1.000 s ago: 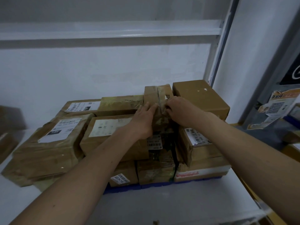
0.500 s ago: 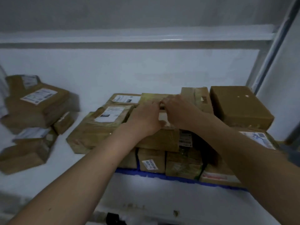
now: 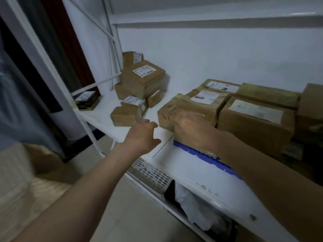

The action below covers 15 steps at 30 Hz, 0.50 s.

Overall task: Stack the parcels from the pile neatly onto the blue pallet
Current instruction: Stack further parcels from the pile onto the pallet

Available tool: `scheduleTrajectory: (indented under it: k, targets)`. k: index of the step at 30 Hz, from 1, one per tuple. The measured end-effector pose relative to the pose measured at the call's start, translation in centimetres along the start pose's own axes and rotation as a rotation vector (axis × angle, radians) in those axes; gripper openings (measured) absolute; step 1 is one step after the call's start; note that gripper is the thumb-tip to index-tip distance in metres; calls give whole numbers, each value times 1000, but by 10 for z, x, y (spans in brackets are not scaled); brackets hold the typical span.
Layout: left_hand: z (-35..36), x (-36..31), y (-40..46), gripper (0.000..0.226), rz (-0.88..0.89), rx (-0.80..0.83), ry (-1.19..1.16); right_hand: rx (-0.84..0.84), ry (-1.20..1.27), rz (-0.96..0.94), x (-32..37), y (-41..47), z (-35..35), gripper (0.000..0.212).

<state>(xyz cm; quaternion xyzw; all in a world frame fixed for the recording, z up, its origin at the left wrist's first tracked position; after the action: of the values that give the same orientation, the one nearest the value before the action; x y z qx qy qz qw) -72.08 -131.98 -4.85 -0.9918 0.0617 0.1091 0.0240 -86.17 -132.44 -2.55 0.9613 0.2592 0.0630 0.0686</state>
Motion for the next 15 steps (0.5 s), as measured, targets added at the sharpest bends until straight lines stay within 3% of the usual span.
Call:
scheduleTrajectory:
  k: [6,15]
  targets:
    - [-8,79,-9,60,-81,3,-52,37,-89,-58,52,43,34,33]
    - [-46,226,6,62,-146,37,-38,198,106,-9,149,152,75,38]
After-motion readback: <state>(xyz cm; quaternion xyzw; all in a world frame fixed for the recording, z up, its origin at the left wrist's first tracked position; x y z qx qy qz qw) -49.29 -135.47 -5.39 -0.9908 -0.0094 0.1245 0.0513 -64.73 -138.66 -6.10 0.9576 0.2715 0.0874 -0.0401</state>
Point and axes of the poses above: each hand's wrist, its own y-axis towards the middle knuckle, its own z-axis out of the palm, x = y × z, the point moved 6 cm from there along y, towards the middle knuckle, and after that the axes turned 1 degree about x, right-handed, at the moved point
